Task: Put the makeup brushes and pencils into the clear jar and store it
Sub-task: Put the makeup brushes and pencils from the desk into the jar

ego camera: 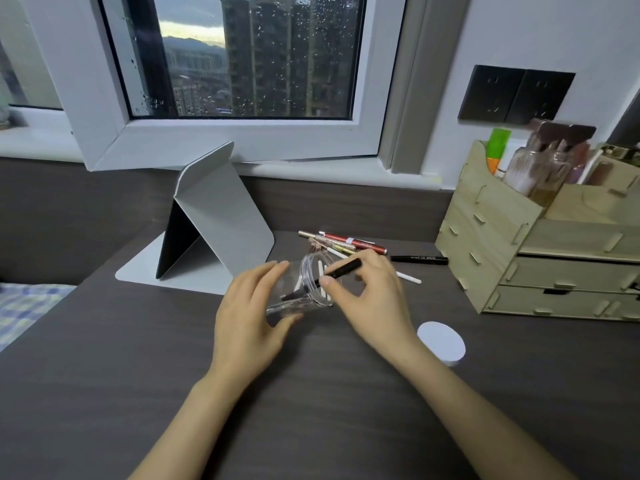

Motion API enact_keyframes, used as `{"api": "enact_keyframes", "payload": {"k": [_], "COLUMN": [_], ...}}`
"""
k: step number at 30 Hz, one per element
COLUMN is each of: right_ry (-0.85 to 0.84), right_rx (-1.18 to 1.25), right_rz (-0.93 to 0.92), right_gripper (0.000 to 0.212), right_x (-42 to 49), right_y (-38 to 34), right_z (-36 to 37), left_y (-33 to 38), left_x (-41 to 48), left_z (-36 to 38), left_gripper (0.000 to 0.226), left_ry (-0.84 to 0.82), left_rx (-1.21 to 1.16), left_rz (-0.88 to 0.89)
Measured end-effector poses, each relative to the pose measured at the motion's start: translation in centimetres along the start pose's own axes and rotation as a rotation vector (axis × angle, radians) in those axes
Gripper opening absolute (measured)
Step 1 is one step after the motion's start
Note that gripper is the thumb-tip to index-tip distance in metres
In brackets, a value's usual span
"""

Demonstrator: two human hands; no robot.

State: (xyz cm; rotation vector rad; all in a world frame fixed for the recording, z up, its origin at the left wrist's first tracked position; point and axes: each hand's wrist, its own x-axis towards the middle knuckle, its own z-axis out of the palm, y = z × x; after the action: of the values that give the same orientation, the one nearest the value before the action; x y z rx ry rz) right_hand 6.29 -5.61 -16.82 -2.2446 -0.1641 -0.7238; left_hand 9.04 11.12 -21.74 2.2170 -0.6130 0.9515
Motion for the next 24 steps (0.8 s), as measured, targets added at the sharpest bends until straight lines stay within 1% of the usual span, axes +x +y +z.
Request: {"api": "enact_keyframes", "payload": {"k": [1, 2, 3, 5, 6, 7, 8, 9, 10, 11, 12, 13, 15, 16, 17, 19, 21, 24], "right_ry": [-0.022, -0.061, -0.11, -0.193, -0.184, -0.127, -0.032, 0.075, 0.159, 0.175, 0.122, 0.017, -0.226, -0.312, -0.361, -0.388, -0.401, -0.439], "right_rx": [-0.049, -0.019, 0.091, 0.432, 0.61, 0.734, 0.753, 0.622, 0.362, 0.052, -0.237, -0.465, -0.787, -0.905, -1.006, -1.167, -1.24, -1.233], "right_rz": [0.017, 0.052, 0.097, 0.158, 0.169, 0.19, 0.213, 0.222, 0.218, 0.204, 0.196, 0.2, 0.179, 0.154, 0.117, 0.019, -0.059, -0.096], "right_gripper": [0.009, 0.011, 0.011, 0.02, 0.023, 0.023, 0.02, 0.018, 0.019, 0.022, 0.027, 0.034, 0.048, 0.05, 0.049, 0.039, 0.03, 0.025], "right_x": [-0.1, -0.1, -0.3, -0.4, -0.3, 0.0, 0.6, 1.5, 2.8, 4.1, 5.2, 6.3, 7.9, 8.3, 8.6, 9.1, 9.3, 9.5], "right_y": [0.2, 0.5, 0.4, 0.1, 0.2, 0.7, 1.7, 3.3, 5.4, 7.6, 9.9, 12.0, 15.3, 16.2, 16.6, 16.6, 16.6, 16.9], "right_z": [0.3, 0.4, 0.3, -0.4, -1.0, -1.4, -1.8, -2.1, -2.3, -2.5, -2.6, -2.6, -2.5, -2.4, -2.3, -2.0, -1.8, -1.7], "left_y": [0.0, 0.0, 0.1, 0.1, 0.1, 0.0, -0.1, -0.1, -0.2, -0.1, -0.1, -0.1, -0.2, -0.3, -0.4, -0.5, -0.5, -0.4], "left_x": [-0.1, -0.1, -0.1, 0.0, 0.0, 0.0, 0.0, 0.0, 0.0, 0.1, 0.1, 0.1, 0.1, 0.1, 0.1, 0.2, 0.2, 0.4], "left_z": [0.0, 0.0, 0.0, 0.0, 0.0, -0.1, 0.0, 0.0, 0.0, 0.0, 0.0, 0.0, 0.1, 0.2, 0.2, 0.2, 0.2, 0.2], "left_gripper": [0.069, 0.069, 0.069, 0.07, 0.071, 0.072, 0.074, 0.076, 0.077, 0.077, 0.077, 0.075, 0.072, 0.072, 0.071, 0.07, 0.069, 0.069], "left_ry": [-0.007, -0.011, -0.013, -0.012, -0.008, -0.004, 0.001, 0.006, 0.011, 0.015, 0.017, 0.017, 0.015, 0.013, 0.013, 0.022, 0.031, 0.03], "left_rx": [0.003, 0.004, 0.003, -0.006, -0.01, -0.01, -0.006, -0.003, -0.002, -0.002, -0.003, -0.004, -0.002, 0.001, 0.004, 0.014, 0.021, 0.02], "left_rz": [0.011, 0.014, 0.013, -0.007, -0.022, -0.033, -0.04, -0.047, -0.056, -0.064, -0.07, -0.071, -0.065, -0.061, -0.058, -0.046, -0.03, -0.022]}}
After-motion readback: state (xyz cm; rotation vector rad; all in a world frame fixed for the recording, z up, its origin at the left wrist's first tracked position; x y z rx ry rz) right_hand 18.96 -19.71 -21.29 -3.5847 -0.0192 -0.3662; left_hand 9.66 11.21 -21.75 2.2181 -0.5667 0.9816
